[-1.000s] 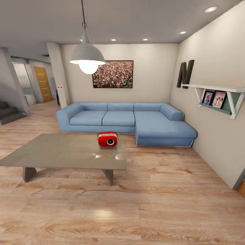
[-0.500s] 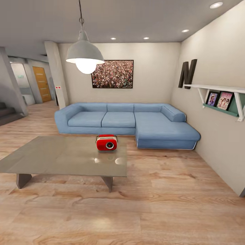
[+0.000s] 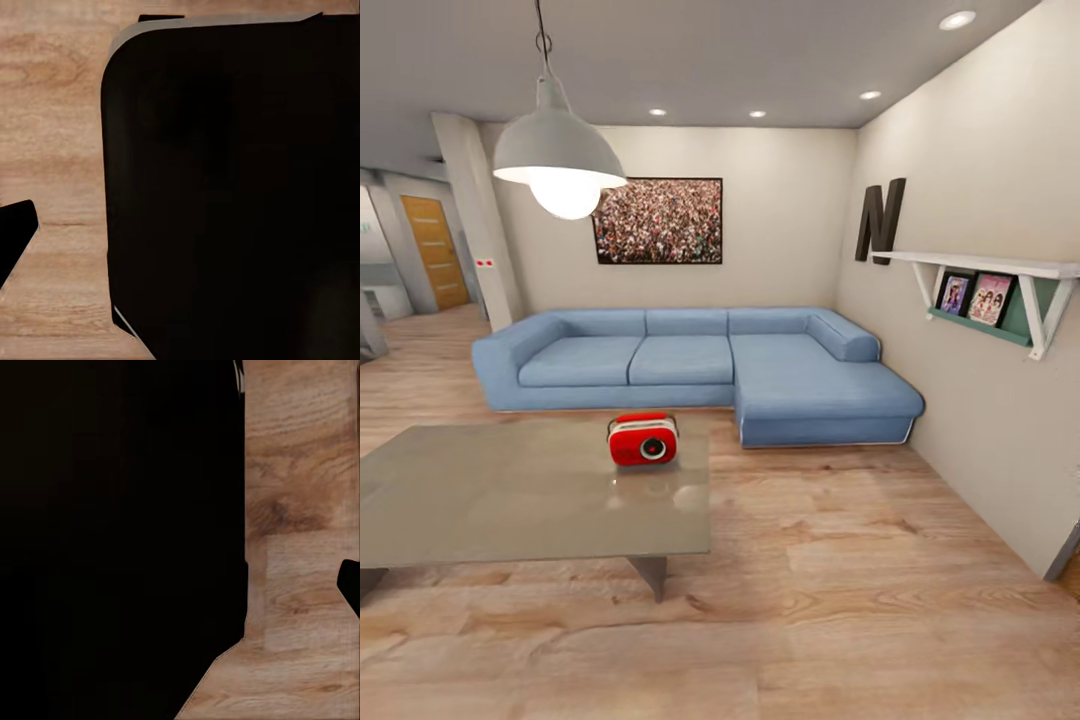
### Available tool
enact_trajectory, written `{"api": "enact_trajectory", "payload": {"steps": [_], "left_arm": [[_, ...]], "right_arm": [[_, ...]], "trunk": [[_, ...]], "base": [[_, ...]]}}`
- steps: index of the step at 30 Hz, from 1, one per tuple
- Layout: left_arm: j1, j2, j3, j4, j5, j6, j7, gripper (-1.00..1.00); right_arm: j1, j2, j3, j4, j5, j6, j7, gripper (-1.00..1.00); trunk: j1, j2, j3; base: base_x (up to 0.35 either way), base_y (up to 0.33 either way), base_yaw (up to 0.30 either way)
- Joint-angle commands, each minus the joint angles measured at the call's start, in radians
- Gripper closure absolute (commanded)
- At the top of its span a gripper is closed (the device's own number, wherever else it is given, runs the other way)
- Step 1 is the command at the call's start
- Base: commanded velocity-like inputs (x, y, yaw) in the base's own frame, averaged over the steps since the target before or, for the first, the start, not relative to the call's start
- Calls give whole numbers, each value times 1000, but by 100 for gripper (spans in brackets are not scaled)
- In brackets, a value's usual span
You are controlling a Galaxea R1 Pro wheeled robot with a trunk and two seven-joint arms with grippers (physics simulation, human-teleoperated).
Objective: Turn on the radio receiver that's on the table in the living room.
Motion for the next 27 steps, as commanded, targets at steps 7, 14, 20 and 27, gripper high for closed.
{"api": "enact_trajectory", "payload": {"steps": [7, 14, 20, 27], "left_arm": [[0, -1, 0, 0, 0, 1, 0, -100], [0, -2, -1, 0, 0, 1, 0, -100], [0, -2, 0, 0, 0, 2, 0, -100], [0, -2, -1, 0, -1, 2, 0, -100]], "right_arm": [[0, 0, 0, 0, 0, 0, 0, -100], [0, 2, 1, 0, 1, 0, 0, -100], [0, 3, 1, 0, 3, 0, 0, -100], [0, 3, 1, 0, 5, 0, 0, -100]], "trunk": [[0, 0, 6], [0, 0, 13], [0, 0, 18], [0, 0, 24]], "base": [[323, 0, -249], [323, 0, -250], [323, 0, -250], [323, 0, -241]]}}
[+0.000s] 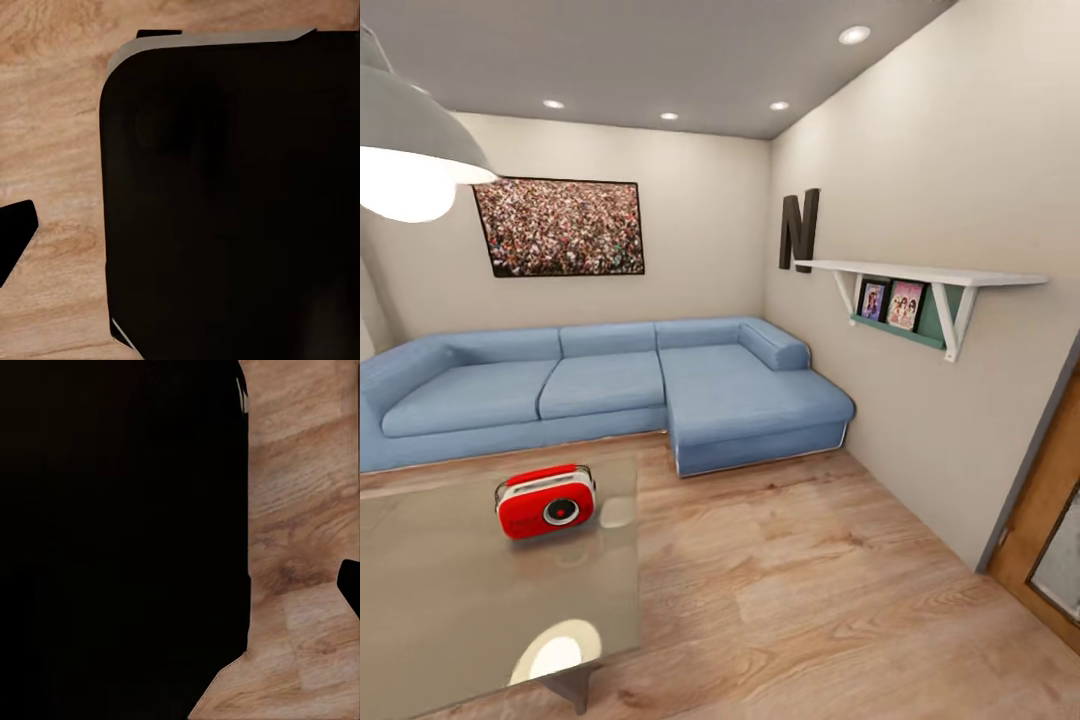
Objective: Turn on the radio receiver that's on the table in the living room.
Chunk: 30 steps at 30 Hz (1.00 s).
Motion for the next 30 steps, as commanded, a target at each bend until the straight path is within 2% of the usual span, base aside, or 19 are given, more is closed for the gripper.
{"api": "enact_trajectory", "payload": {"steps": [1, 17, 30], "left_arm": [[0, 0, 0, 0, 0, 0, 0, -100], [0, -1, -3, 0, -5, -2, 0, -100], [-1, 0, -3, -1, -5, -7, 0, -100]], "right_arm": [[0, -1, 0, 0, 0, 0, 0, -100], [0, -3, 3, 0, 7, 0, 1, -100], [0, -3, 3, 0, 5, 0, 2, -100]], "trunk": [[0, 0, 1], [0, 0, 2], [0, 0, 2]], "base": [[323, 0, -163], [301, 0, -16], [13, 0, 0]]}}
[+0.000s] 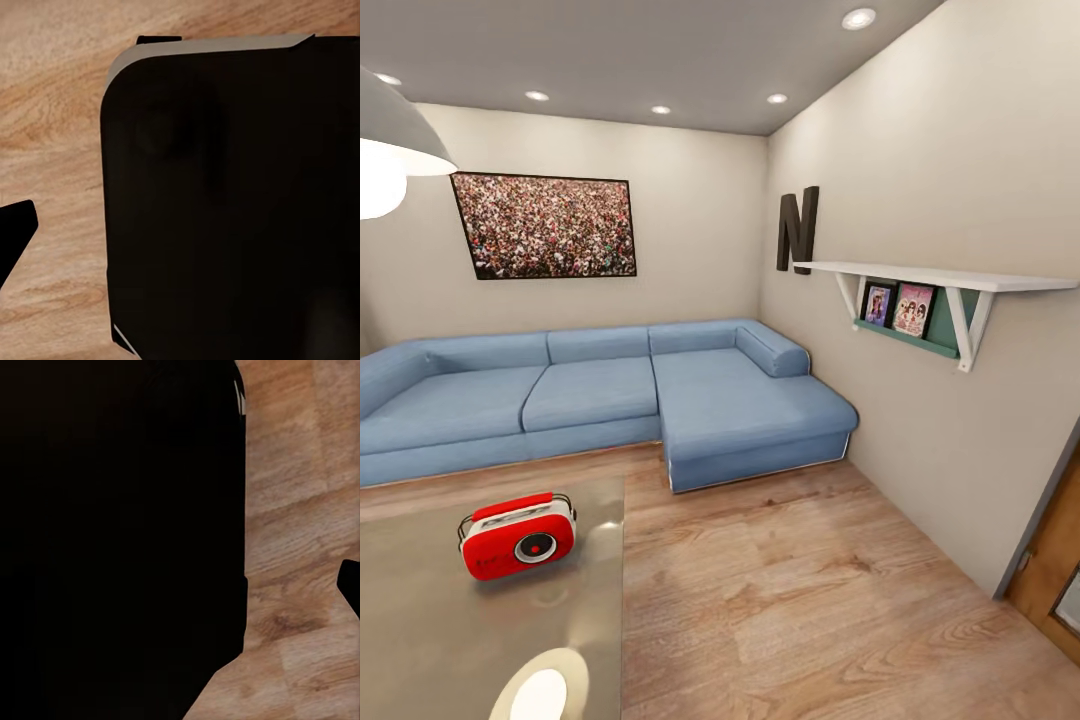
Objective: Turn on the radio receiver that's on the table in the living room.
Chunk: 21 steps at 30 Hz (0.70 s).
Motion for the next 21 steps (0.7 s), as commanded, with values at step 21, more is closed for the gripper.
{"api": "enact_trajectory", "payload": {"steps": [21], "left_arm": [[1, -1, 1, 0, 1, -1, 0, -100]], "right_arm": [[0, 0, -2, 0, -5, 0, -2, -100]], "trunk": [[0, 0, 4]], "base": [[0, 0, -63]]}}
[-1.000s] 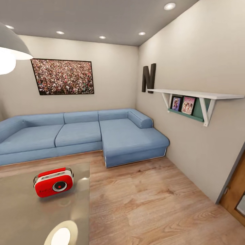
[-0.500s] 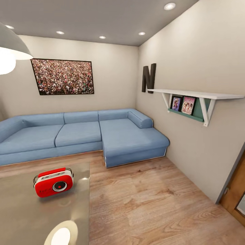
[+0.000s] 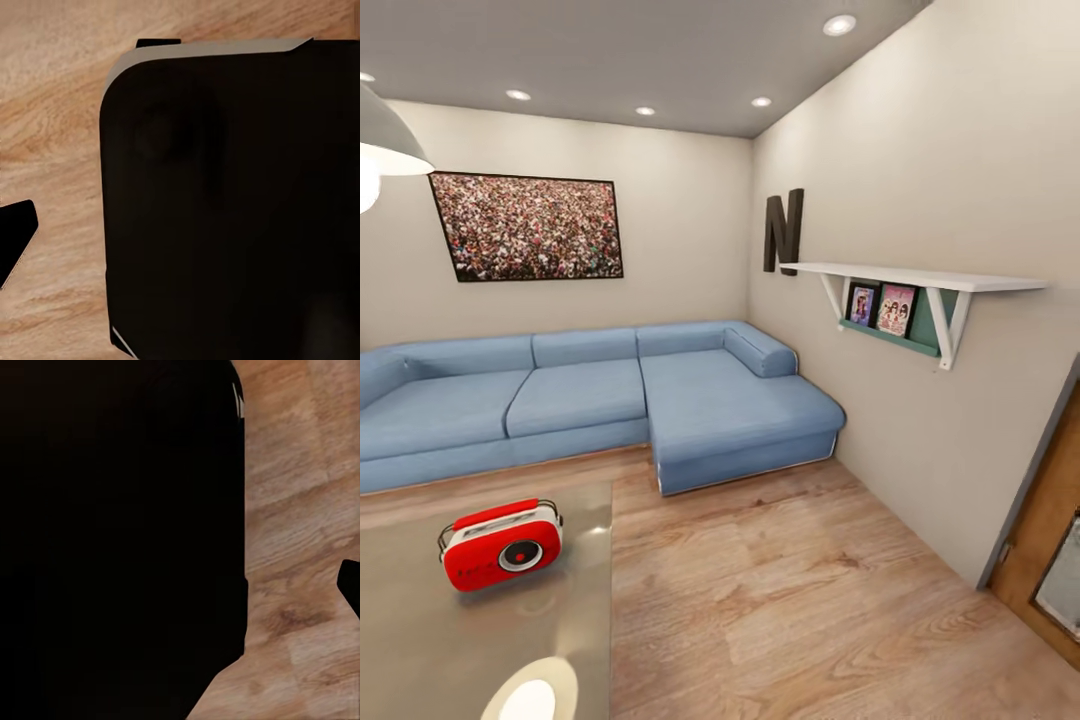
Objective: Turn on the radio receiver that's on the table in the living room.
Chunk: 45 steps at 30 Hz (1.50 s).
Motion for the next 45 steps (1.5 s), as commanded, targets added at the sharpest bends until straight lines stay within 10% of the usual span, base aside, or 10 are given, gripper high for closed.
{"api": "enact_trajectory", "payload": {"steps": [1, 45], "left_arm": [[0, 0, 0, 0, 0, 0, 0, -100], [0, -18, 1, 0, 4, -6, 0, -100]], "right_arm": [[0, 0, 0, 0, 0, 0, 0, -100], [0, -2, -3, 0, -2, 16, 0, -100]], "trunk": [[0, 0, 1], [0, 0, 30]], "base": [[0, 0, -242], [0, 0, -222]]}}
